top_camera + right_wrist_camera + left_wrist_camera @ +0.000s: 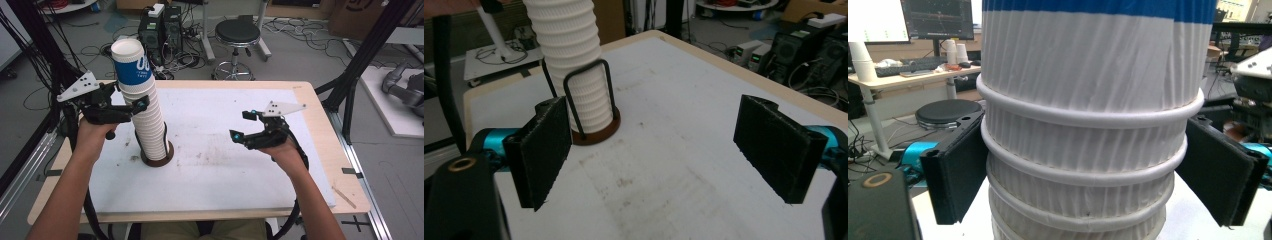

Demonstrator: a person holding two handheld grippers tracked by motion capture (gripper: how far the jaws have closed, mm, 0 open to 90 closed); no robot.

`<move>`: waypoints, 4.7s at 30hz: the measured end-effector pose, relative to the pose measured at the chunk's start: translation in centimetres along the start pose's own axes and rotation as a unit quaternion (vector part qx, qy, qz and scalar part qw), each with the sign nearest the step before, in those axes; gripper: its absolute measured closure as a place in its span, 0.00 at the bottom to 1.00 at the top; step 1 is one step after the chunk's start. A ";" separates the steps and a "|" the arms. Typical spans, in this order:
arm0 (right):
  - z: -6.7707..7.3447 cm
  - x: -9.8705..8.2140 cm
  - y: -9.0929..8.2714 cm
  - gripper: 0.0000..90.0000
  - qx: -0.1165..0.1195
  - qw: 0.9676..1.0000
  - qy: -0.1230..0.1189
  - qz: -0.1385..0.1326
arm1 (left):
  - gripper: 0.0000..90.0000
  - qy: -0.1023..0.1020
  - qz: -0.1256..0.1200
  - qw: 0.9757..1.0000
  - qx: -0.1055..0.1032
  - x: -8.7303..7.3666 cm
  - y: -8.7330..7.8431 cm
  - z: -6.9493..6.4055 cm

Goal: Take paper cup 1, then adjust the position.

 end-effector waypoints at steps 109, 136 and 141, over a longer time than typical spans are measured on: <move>0.8 8.6 -1.1 0.32 0.011 0.998 -0.052 -0.029 | 0.12 -0.026 -0.007 0.999 0.029 -6.4 -7.2 -3.5; 0.2 -0.9 -2.7 0.32 -0.016 0.999 -0.031 -0.003 | 0.12 0.011 0.005 0.998 -0.067 -7.4 -3.7 -7.8; 0.3 -1.8 -2.6 0.32 -0.015 0.999 -0.030 -0.002 | 0.12 0.017 0.010 0.995 -0.103 -7.2 -2.5 -8.7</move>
Point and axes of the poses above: each handheld gripper's, and its own axes: y roughly forward along the jaws, x roughly out of its top, z roughly to its left, the point moved 1 cm from there along y, roughly forward along the jaws, and after that the axes turned 12 degrees about y, right-handed, at the moved point
